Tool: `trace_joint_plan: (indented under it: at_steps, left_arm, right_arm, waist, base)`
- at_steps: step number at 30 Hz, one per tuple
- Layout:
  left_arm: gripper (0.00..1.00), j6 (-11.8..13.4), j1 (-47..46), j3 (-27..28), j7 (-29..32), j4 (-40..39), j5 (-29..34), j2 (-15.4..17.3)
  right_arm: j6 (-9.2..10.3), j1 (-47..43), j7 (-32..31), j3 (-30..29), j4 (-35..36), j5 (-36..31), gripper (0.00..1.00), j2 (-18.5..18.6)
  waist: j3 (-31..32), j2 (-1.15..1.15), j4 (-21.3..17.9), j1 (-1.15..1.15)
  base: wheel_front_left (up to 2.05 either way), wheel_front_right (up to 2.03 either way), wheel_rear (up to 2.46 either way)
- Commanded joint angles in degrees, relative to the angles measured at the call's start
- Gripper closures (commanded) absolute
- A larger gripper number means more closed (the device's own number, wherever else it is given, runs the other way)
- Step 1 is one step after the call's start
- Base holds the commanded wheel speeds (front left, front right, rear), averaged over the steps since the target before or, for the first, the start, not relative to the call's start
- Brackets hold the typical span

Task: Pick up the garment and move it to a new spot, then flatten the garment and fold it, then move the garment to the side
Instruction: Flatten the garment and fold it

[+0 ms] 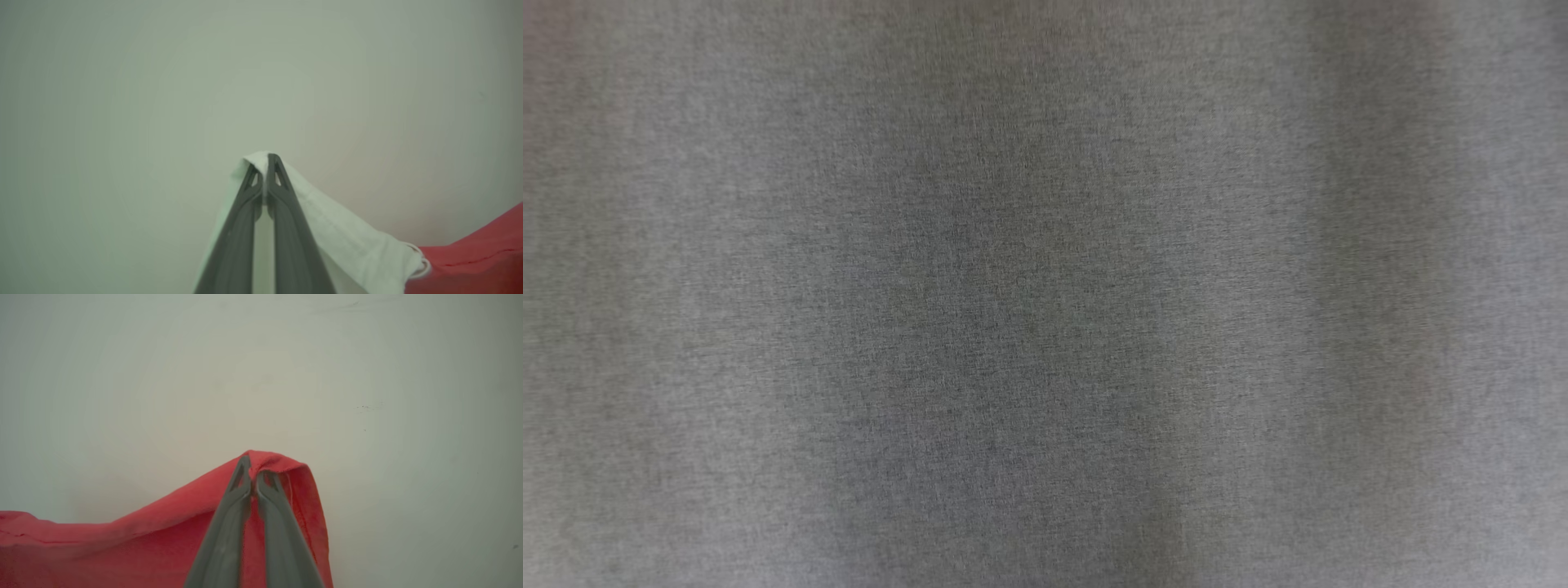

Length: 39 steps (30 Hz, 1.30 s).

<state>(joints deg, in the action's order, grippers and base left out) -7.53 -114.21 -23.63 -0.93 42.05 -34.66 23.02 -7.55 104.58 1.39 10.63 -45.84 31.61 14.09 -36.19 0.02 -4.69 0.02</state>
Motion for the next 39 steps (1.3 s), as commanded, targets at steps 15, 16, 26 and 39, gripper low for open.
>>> trace_joint_plan:
  at_steps: [15, 16, 26, 39]
  left_arm:
    - [1.00, 0.1, -4.7, -5.8, -5.8, 6.5, -4.7, -0.1]
    - [1.00, 0.1, -3.7, -6.3, -6.3, 6.2, -5.3, -0.3]
    - [1.00, 0.2, 18.6, -4.8, -13.2, -4.4, -12.9, 3.4]
    - [1.00, 12.0, 67.2, 3.8, -14.3, -35.0, -16.1, 9.4]
  right_arm:
    - [0.12, 6.1, 3.9, 5.1, -9.2, -1.1, 1.00, 0.1]
    - [0.12, 5.3, 4.3, 5.8, -9.4, -0.9, 1.00, 0.0]
    - [0.12, -12.1, 7.7, 13.7, -6.1, 5.2, 1.00, 1.6]
    - [0.12, -49.0, 9.1, 18.5, 12.1, 13.8, 1.00, 8.2]
  waist:
    - [-4.6, -0.02, 1.3, -0.02]
    - [-4.4, -0.02, 1.5, -0.02]
    - [5.5, -0.02, 2.4, -0.02]
    - [17.2, -0.02, 2.4, -0.02]
  base:
    - [0.00, 0.00, 0.00]
    - [0.00, 0.00, 0.00]
    - [0.00, 0.00, 0.00]
    - [0.00, 0.00, 0.00]
